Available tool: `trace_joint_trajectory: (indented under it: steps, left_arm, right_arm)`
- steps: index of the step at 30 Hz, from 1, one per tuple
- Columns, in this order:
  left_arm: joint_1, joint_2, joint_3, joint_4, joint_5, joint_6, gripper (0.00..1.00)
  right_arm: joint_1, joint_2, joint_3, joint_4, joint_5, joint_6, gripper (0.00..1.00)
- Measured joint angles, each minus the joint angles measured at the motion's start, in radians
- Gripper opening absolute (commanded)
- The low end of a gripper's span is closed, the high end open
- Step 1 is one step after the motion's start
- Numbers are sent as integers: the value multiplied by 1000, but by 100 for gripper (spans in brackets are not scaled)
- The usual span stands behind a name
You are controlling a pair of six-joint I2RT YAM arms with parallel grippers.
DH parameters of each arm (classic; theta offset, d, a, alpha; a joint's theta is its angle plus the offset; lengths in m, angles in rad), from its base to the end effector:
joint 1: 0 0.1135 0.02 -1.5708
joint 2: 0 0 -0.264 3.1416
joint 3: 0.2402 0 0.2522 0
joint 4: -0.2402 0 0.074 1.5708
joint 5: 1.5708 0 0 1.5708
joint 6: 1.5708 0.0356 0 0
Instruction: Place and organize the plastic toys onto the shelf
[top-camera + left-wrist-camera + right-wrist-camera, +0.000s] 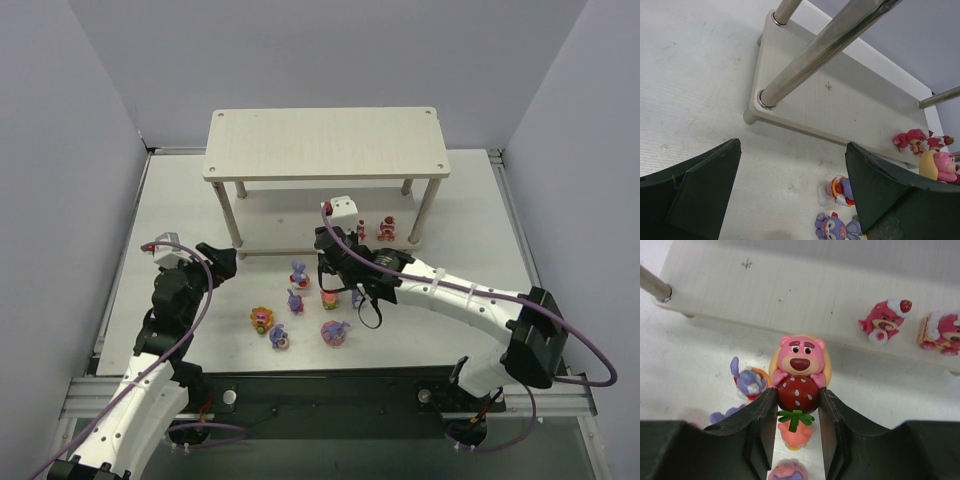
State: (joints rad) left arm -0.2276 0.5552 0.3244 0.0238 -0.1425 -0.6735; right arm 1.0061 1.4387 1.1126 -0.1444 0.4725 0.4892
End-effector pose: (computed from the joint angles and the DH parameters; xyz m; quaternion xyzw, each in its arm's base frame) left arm 0.1519 -0.0300 0.2326 -0.2150 0.7453 -0.2240 0.5900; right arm 0.1907 0.2707 0.3056 -0.0935 0.8325 0.1993 0.5084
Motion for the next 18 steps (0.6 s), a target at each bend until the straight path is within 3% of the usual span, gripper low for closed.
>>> trace_joint_trajectory:
  steps: [18]
  left_arm:
    - [0, -1, 0, -6, -4, -4, 95]
  right_arm:
    - [-110, 215, 87, 98, -26, -66, 3]
